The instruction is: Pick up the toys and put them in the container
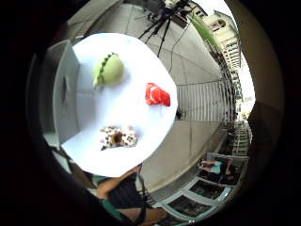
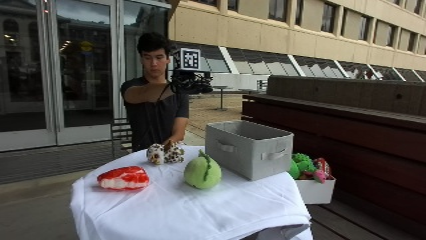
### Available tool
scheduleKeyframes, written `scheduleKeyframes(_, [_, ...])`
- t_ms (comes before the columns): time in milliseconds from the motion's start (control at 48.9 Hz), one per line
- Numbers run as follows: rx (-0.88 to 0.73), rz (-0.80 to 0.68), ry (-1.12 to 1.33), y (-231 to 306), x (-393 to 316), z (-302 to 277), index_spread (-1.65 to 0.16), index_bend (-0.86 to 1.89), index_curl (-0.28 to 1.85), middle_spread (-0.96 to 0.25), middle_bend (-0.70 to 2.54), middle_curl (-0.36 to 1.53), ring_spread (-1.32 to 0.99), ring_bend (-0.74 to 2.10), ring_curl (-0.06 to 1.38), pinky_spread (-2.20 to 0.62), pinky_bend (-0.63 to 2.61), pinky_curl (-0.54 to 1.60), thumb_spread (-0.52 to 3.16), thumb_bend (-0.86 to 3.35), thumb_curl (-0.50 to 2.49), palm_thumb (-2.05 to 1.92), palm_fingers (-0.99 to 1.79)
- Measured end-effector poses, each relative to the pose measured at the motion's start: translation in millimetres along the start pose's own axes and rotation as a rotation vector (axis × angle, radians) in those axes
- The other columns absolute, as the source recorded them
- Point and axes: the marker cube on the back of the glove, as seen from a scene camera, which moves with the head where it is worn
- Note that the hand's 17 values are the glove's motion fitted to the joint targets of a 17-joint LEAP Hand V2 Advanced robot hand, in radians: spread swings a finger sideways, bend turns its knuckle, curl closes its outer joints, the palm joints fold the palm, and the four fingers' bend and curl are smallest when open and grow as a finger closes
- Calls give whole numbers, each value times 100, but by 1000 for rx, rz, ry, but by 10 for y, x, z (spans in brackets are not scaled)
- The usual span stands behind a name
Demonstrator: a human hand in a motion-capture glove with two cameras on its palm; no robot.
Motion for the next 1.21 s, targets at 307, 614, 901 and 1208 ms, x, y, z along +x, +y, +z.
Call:
scheduleKeyframes(307, [77,-149,17,45,94,71,-19,15,16,-10,19,18,-27,18,9,-16,57,24,93,-15,0,-23,-10])
scheduleKeyframes(614, [84,-169,35,259,364,127,-20,15,22,-10,18,24,-30,18,14,-17,57,28,96,-15,0,-24,-10])
scheduleKeyframes(901, [83,-175,15,743,839,836,-29,15,23,-14,16,25,-25,19,18,0,92,38,93,-12,4,-17,-3])
scheduleKeyframes(1208, [-16,-225,-16,1165,997,2115,-31,8,22,-13,21,30,-16,32,25,5,94,38,91,-10,8,-14,-6])
